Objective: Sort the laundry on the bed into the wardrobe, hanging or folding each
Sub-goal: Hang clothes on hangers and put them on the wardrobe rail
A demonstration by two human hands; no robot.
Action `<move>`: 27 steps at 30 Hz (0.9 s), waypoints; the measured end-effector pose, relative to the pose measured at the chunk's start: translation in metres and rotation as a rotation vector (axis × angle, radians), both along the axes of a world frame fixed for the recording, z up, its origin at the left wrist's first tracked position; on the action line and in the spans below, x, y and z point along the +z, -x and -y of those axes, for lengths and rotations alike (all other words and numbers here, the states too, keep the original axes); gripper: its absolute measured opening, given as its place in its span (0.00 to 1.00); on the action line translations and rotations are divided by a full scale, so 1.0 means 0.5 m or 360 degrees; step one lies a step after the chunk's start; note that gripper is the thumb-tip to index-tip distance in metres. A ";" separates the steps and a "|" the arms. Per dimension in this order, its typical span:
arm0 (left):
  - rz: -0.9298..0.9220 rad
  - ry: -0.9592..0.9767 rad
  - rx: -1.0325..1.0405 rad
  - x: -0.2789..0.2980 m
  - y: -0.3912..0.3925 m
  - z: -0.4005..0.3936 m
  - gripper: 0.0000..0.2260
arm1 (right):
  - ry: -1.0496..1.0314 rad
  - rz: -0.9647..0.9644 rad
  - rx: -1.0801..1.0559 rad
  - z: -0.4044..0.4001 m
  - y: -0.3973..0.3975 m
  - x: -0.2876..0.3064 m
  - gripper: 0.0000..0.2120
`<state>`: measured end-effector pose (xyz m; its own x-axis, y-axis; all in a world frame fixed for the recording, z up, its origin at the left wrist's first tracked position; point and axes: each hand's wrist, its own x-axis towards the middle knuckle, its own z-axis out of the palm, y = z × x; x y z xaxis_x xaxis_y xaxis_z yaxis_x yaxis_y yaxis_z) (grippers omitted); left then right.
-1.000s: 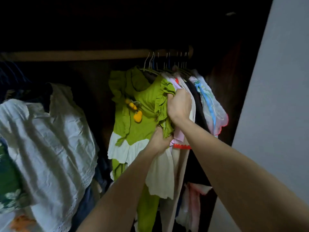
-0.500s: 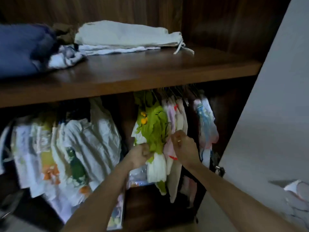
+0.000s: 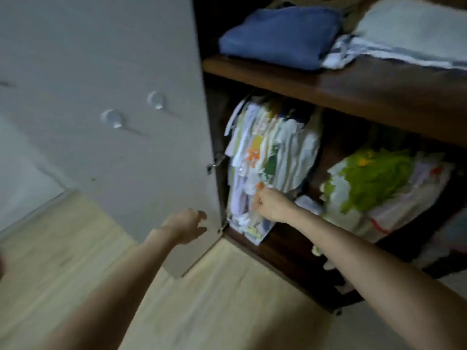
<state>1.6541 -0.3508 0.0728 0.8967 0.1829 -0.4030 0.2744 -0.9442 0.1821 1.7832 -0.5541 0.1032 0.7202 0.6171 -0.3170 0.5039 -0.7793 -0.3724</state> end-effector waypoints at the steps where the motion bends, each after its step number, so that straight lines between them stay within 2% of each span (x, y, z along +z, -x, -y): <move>1: -0.0017 -0.0033 0.0093 0.002 0.059 -0.034 0.20 | 0.0044 0.0016 0.0143 -0.055 0.037 -0.001 0.12; 5: -0.0017 -0.0074 0.0481 0.015 0.317 -0.156 0.20 | 0.0141 0.0125 0.0698 -0.276 0.221 -0.017 0.11; 10: -0.0117 -0.0177 0.0933 0.044 0.680 -0.254 0.20 | 0.0192 0.0100 0.1263 -0.511 0.517 -0.013 0.11; 15: -0.0111 -0.0279 0.1416 0.070 0.993 -0.298 0.17 | 0.0034 0.0144 0.1649 -0.683 0.792 -0.014 0.13; 18: -0.0121 -0.0285 0.1719 0.067 1.139 -0.297 0.13 | -0.0019 0.0148 0.1892 -0.756 0.938 -0.021 0.13; 21: -0.0196 -0.0237 0.1975 0.051 1.256 -0.282 0.16 | -0.0031 0.0104 0.2156 -0.826 1.071 -0.029 0.16; 27: -0.0295 -0.0061 0.2651 0.001 1.419 -0.237 0.14 | 0.0096 0.0204 0.2836 -0.967 1.296 -0.074 0.10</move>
